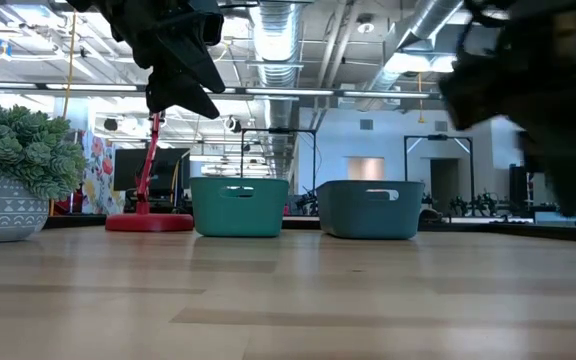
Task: Sort batteries
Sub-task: Put the silver battery into the blue bin
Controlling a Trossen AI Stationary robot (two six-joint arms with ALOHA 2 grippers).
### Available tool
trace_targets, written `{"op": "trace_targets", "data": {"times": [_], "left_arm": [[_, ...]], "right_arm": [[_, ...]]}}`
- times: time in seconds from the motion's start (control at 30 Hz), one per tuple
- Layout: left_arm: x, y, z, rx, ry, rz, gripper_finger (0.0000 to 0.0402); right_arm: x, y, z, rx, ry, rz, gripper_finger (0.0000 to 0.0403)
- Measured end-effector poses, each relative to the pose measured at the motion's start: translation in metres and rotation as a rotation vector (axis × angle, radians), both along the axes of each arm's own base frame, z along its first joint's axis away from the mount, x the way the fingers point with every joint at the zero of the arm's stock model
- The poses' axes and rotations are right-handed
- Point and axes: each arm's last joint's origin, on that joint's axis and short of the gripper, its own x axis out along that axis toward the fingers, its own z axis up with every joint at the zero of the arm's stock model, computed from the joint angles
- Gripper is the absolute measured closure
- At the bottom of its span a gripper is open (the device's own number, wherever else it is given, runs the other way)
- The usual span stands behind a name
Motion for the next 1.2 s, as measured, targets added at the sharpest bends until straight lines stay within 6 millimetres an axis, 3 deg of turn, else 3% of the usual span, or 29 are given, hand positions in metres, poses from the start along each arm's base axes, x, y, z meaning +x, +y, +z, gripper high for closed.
{"op": "trace_targets", "data": {"times": [0.17, 0.33, 0.53, 0.63, 0.77, 0.9, 1.07, 1.2], "left_arm": [[0.0, 0.0, 0.0, -0.001, 0.0, 0.0, 0.0207], [0.0, 0.0, 0.0, -0.006, 0.0, 0.005, 0.0207], [0.0, 0.0, 0.0, -0.006, 0.0, 0.005, 0.0207], [0.0, 0.0, 0.0, -0.005, -0.001, 0.005, 0.0207], [0.0, 0.001, 0.0, 0.008, -0.001, 0.014, 0.0207], [0.0, 0.001, 0.0, 0.017, -0.002, 0.021, 0.0207], [0.0, 0.001, 0.0, 0.017, -0.001, 0.021, 0.0207], [0.0, 0.001, 0.0, 0.014, -0.002, 0.024, 0.0207]], "right_arm": [[0.02, -0.019, 0.015, -0.062, -0.107, -0.018, 0.039], [0.03, -0.029, 0.049, -0.074, -0.244, 0.037, 0.04], [0.017, -0.025, 0.111, -0.141, -0.573, 0.276, 0.04], [0.004, -0.026, 0.127, -0.161, -0.633, 0.291, 0.0401], [-0.005, -0.034, 0.129, -0.179, -0.582, 0.256, 0.0385], [-0.012, -0.044, 0.119, -0.199, -0.43, 0.223, 0.0344], [-0.014, -0.053, 0.107, -0.222, -0.275, 0.189, 0.0276], [-0.012, -0.05, 0.096, -0.229, -0.197, 0.21, 0.0206]]}}
